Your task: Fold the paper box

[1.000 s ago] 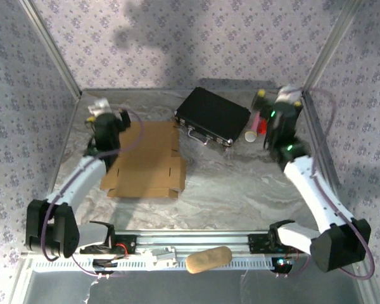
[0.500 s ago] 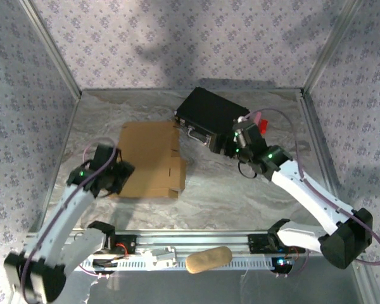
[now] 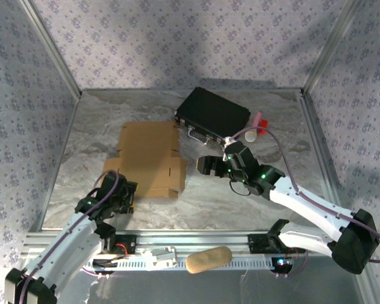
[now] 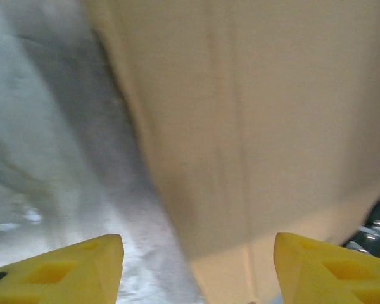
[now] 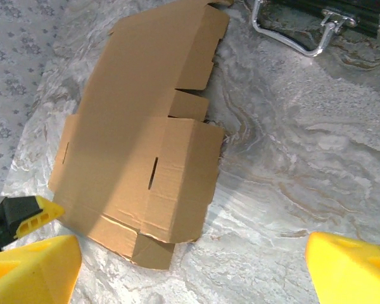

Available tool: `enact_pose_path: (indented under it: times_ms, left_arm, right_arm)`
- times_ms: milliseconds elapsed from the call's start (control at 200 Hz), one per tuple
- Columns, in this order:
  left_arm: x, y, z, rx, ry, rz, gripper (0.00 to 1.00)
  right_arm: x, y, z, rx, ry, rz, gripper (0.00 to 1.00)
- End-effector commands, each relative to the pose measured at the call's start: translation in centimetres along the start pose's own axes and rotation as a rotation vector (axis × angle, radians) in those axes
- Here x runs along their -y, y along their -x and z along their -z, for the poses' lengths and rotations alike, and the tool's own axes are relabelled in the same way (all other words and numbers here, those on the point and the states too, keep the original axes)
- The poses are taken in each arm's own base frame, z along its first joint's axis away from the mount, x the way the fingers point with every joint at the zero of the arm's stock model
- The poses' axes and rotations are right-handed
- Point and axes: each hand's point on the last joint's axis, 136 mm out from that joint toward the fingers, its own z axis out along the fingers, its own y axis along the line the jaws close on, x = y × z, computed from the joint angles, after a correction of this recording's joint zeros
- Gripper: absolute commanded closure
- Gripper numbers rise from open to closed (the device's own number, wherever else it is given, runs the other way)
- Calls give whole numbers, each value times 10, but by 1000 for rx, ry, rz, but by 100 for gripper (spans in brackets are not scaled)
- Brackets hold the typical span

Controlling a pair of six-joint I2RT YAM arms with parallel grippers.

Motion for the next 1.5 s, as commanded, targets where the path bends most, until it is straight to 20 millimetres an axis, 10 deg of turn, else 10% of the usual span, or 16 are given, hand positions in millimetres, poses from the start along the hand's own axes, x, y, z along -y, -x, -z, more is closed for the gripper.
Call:
enact_pose_path:
  times_ms: [0, 495, 870, 1019, 1279, 1494]
  left_arm:
    - [9, -1, -7, -8, -74, 80, 40]
    - [7, 12, -24, 35, -166, 106, 49]
    - [31, 12, -16, 55, -234, 60, 100]
    - [64, 11, 12, 96, -281, -11, 100]
    - [134, 7, 76, 193, -292, -70, 100]
    - [173, 3, 123, 289, -57, -155, 100]
  right_arm:
    - [-11, 1, 2, 4, 58, -25, 9]
    - [-10, -12, -4, -39, 75, -72, 12]
    - [-12, -16, -9, -66, 84, -73, 21]
    - [-17, -12, -8, -58, 82, -56, 28]
    - [-80, 22, 11, 18, 133, 152, 36]
    - [-146, 61, 32, 98, 154, 645, 41]
